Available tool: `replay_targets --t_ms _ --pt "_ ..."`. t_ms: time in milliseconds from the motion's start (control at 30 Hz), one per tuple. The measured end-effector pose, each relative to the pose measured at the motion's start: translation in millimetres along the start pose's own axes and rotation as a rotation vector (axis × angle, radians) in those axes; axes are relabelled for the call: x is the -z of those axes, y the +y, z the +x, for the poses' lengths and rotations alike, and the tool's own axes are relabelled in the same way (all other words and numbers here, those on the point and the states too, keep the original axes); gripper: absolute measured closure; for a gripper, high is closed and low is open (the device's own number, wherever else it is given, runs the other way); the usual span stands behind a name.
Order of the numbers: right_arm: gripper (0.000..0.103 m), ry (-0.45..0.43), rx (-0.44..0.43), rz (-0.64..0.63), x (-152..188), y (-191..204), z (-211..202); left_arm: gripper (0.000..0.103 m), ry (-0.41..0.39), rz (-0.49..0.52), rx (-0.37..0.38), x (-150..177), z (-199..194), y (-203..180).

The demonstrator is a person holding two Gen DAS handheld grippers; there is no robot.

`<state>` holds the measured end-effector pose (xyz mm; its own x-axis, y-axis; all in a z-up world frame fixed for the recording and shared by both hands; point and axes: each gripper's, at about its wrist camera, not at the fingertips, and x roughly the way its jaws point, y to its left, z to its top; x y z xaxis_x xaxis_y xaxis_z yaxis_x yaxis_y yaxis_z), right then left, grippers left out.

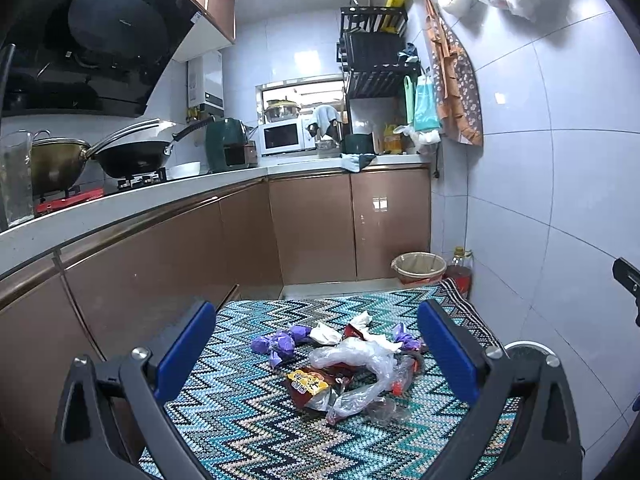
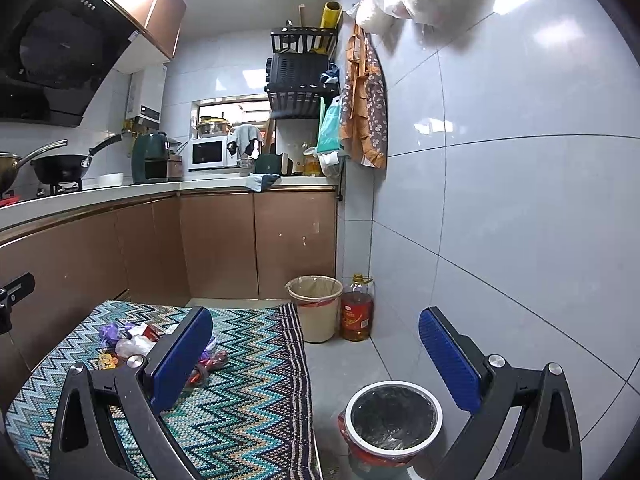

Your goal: Collect trash

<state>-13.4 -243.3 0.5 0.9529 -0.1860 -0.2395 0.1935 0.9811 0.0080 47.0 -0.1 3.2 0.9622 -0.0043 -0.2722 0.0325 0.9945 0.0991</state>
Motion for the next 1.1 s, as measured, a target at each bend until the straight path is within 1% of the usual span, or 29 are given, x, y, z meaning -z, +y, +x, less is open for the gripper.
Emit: replay_targets --t_ms 333,500,767,867,1033,1100 --pt "0.0 0.003 0.013 0.002 -2 -6 9 0.002 0.002 0.002 -0.001 -7 14 -2" --pt "0.0 0.003 0.022 0.009 -4 -6 13 0.002 0.011 0.005 0.02 -7 25 -3" --pt "0.0 -0.005 0.037 0.028 -9 -10 17 0.002 0.006 -0.005 0.035 -7 40 -3" --pt "0.0 -0.005 0.042 0.028 -10 -11 18 0.002 0.005 -0.006 0.051 -7 43 -2" --pt "0.0 0.013 0.033 0.034 -7 -8 24 0.002 0.008 0.0 0.065 -7 51 -4" --pt "0.0 0.026 0.014 0.037 -5 -5 29 0.002 0.011 -0.001 0.071 -5 55 -3"
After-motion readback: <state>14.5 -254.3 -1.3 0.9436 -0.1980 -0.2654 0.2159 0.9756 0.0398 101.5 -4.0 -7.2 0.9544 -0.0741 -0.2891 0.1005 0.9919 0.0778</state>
